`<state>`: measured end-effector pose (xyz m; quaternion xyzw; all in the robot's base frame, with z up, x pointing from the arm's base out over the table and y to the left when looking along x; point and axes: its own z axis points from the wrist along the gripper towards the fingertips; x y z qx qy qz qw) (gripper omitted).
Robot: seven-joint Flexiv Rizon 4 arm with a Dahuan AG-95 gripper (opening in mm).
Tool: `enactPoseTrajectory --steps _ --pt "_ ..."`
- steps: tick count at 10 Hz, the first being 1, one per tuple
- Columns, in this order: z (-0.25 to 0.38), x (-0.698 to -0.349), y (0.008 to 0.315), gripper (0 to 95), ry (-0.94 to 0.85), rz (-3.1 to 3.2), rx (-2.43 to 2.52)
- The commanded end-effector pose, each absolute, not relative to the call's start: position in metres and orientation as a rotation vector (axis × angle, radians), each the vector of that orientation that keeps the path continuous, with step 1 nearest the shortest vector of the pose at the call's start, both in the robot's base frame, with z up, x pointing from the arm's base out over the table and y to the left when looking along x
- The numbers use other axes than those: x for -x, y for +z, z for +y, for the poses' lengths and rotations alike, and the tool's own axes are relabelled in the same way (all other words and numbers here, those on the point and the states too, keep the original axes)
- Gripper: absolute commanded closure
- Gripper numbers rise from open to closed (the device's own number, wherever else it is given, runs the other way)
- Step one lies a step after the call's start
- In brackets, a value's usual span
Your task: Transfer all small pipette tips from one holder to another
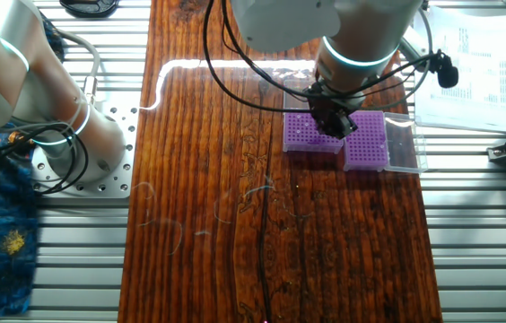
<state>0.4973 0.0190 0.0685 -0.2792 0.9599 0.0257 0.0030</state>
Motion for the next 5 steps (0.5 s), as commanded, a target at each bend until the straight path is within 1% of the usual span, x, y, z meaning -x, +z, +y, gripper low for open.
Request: enactPoseTrajectory --steps 1,5 --pt "0.0192 -0.4973 0.0686 76.0 0.082 3.019 0.876" --pt "0.0198 -0.4999 0.072 76.0 0.078 3.022 0.871"
